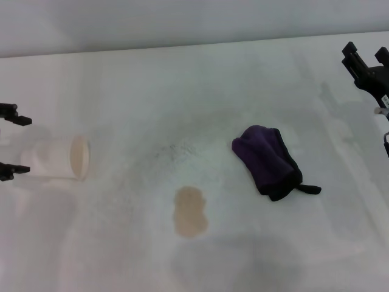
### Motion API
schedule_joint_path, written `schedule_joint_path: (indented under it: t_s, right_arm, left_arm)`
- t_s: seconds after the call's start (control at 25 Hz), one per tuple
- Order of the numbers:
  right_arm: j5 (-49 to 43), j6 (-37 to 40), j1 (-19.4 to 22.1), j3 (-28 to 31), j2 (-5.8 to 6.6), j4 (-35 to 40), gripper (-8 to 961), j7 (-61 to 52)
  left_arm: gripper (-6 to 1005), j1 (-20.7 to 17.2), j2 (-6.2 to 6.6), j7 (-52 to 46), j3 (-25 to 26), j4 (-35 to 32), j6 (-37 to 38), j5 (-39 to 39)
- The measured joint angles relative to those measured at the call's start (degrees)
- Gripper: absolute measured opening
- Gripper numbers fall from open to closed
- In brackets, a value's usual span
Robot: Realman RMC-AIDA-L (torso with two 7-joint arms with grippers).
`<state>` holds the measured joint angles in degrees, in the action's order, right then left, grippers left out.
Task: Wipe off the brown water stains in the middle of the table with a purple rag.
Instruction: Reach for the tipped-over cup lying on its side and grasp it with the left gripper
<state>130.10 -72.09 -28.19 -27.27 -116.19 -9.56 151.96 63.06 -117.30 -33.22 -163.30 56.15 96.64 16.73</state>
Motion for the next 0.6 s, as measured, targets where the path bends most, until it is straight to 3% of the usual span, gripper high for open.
schedule_joint_path:
  t_s: [0.12,0.6]
  right_arm:
    - [-0.2,-0.3,0.0,0.0,0.0,-0.1,858,-0.1]
    - [-0.2,-1.1,-0.2,0.0,0.0,-0.5,858,-0.1]
  left_arm:
    - [888,-0.3,-0.87,0.3,0.0,-0.4,-2.8,-0.1]
    - [887,-1.0,-1.23,0.4,0.1,-5.6,-7.2,-1.2]
